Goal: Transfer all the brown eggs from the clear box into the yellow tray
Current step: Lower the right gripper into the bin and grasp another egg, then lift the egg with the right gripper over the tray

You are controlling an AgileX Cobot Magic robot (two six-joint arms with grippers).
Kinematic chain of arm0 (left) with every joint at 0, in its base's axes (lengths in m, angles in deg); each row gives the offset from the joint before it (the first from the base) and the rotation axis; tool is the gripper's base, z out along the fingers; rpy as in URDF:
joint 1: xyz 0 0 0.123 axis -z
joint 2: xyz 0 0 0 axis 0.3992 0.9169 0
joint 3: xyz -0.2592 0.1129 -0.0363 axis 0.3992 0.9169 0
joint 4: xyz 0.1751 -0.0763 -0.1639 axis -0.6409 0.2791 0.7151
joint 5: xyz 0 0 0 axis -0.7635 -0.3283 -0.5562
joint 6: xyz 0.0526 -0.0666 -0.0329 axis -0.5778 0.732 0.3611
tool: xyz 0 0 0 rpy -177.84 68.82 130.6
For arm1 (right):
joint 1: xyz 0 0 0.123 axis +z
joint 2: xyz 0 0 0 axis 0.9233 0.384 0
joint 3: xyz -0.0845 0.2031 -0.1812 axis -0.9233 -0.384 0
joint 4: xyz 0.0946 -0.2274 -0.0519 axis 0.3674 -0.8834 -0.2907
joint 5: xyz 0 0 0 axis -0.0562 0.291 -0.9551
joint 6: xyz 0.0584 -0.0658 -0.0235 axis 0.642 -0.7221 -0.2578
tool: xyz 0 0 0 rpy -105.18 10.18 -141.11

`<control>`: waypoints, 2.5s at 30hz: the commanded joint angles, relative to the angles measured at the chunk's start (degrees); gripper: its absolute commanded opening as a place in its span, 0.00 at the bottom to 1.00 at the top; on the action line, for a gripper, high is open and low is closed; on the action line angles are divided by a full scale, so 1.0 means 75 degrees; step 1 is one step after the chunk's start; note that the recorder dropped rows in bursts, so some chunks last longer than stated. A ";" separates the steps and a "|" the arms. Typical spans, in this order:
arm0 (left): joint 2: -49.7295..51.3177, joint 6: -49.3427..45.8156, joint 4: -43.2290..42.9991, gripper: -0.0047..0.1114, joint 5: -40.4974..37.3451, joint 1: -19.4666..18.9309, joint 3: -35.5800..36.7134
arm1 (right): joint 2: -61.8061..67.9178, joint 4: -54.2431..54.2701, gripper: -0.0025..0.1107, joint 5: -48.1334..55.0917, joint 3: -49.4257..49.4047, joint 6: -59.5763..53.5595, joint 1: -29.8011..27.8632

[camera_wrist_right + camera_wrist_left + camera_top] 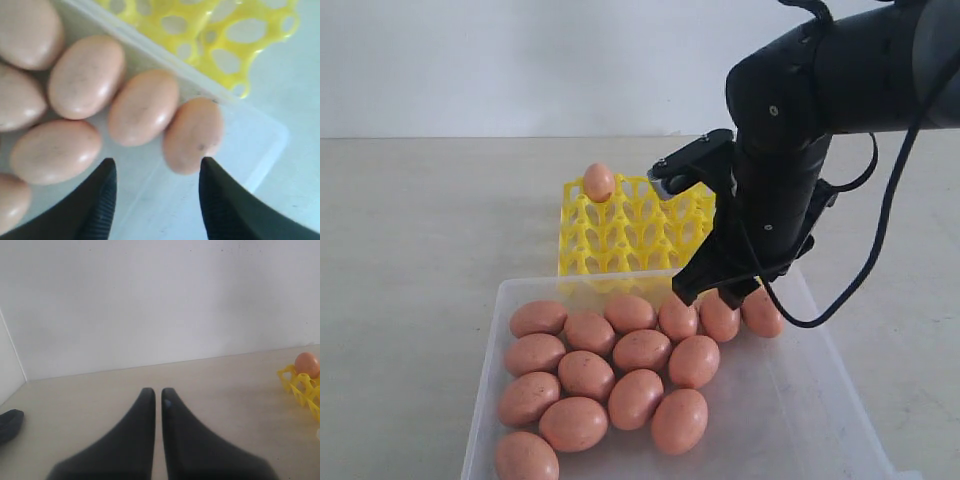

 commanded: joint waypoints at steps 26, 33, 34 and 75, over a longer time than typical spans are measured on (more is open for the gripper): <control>-0.0023 -0.0021 0.0021 0.08 0.0016 0.0050 0.0028 | 0.1339 -0.1518 0.40 -0.0564 0.0047 0.1242 -0.0012; -0.0023 -0.0021 0.0021 0.08 0.0030 0.0050 0.0028 | 0.1485 -0.1496 0.40 -0.0615 0.0047 0.1256 -0.0012; -0.0023 -0.0021 0.0021 0.08 0.0030 0.0050 0.0028 | 0.1485 -0.1496 0.40 -0.0615 0.0047 0.1276 -0.0012; -0.0023 -0.0021 0.0021 0.08 0.0013 0.0050 0.0028 | -0.0966 -0.0503 0.02 -0.4122 0.0027 0.2022 0.0004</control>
